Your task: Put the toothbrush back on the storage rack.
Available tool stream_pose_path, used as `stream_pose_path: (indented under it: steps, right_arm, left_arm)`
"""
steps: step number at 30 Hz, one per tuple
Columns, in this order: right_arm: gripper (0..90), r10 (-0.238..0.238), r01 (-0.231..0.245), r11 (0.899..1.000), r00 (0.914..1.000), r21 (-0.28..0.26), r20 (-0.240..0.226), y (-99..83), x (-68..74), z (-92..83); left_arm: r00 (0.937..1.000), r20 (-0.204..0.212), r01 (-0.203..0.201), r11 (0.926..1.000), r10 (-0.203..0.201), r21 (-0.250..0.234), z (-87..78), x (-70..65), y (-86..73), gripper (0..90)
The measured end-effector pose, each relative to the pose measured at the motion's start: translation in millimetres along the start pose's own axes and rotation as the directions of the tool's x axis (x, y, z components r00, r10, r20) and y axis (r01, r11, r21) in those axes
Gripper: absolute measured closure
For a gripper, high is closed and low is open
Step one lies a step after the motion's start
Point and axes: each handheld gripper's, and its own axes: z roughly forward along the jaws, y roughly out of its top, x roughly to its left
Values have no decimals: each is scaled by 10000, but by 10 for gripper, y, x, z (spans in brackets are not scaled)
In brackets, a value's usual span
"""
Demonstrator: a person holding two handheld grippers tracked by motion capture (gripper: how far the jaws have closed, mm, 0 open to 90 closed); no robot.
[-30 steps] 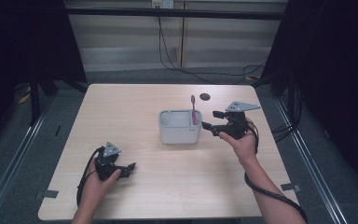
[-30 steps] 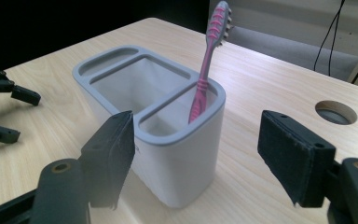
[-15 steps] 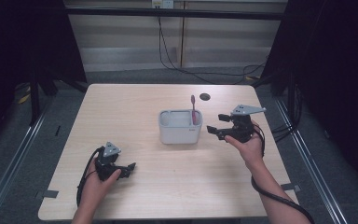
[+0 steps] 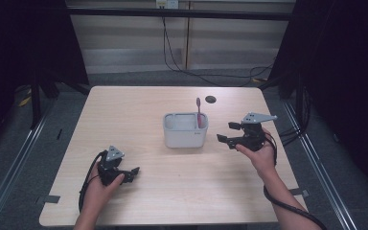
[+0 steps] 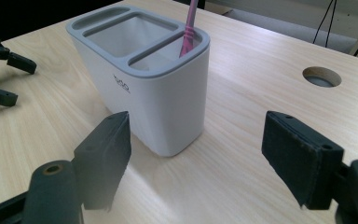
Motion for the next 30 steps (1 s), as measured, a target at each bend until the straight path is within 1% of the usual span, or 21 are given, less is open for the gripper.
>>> stream_pose_path:
  steps: [5, 12, 15, 20, 22, 26, 30]
  right_arm:
    - [237, 4, -4, 9999, 10000, 115, -29, -62, -5, -10]
    - [231, -144, 150, 9987, 9998, 478, -112, -148, 1, -2]
    - [229, -119, 127, 9985, 9998, 526, -150, -178, 0, 3]
    - [225, -147, 163, 9964, 9997, 835, -200, -287, -1, 21]
    - [223, -81, 99, 9960, 9998, 889, -203, -322, -1, 27]
    - [223, -156, 177, 9948, 9997, 1002, -210, -365, -4, 36]
    - [222, -165, 190, 9948, 9995, 1001, -256, -390, 0, 44]
  left_arm:
    - [10000, -2, 0, 10000, 0, -2, 0, 0, 0, 133]
    - [10000, -4, 3, 10000, -3, -5, 0, 0, 0, 133]
    - [10000, -2, 5, 10000, -5, -5, 0, 0, 0, 134]
    - [10000, -2, 6, 10000, -6, -4, 0, 0, 0, 134]
    - [10000, -3, 3, 10000, -3, -6, 0, 0, 0, 134]
    - [10000, -2, 1, 10000, -1, -4, 0, 0, 0, 134]
    - [10000, -3, 4, 10000, -4, -6, 0, 0, 0, 134]
